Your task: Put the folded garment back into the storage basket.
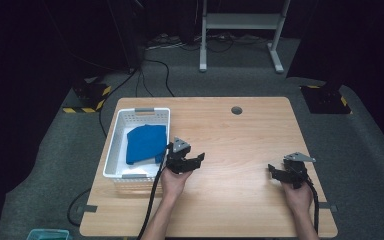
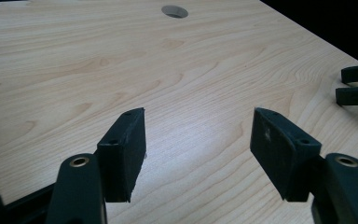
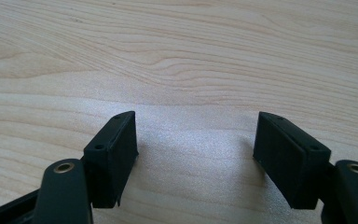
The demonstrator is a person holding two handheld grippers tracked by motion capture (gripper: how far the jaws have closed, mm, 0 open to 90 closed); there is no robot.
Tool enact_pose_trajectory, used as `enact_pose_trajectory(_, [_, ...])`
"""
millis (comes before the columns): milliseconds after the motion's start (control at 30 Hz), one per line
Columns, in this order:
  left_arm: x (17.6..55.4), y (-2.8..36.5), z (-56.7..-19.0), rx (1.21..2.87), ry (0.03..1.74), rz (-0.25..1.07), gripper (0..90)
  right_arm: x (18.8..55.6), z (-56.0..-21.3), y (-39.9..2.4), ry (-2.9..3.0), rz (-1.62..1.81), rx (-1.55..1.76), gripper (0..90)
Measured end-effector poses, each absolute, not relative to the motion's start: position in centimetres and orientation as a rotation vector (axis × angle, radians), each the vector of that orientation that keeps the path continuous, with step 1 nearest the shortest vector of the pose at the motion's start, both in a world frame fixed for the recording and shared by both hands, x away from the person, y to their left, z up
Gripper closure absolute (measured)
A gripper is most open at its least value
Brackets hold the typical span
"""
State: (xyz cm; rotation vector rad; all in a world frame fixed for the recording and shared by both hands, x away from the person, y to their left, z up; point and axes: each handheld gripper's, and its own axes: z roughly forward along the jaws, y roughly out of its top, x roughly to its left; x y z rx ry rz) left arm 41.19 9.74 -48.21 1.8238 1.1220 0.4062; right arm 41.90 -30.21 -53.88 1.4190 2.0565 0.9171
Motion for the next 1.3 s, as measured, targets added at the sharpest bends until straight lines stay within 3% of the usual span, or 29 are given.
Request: enact_pose_trajectory(1300, [41.6,7.3,-52.7,1.949,1.150,0.420,36.6,41.9,-53.9,-30.2,2.058,0.917,1.417,30.3])
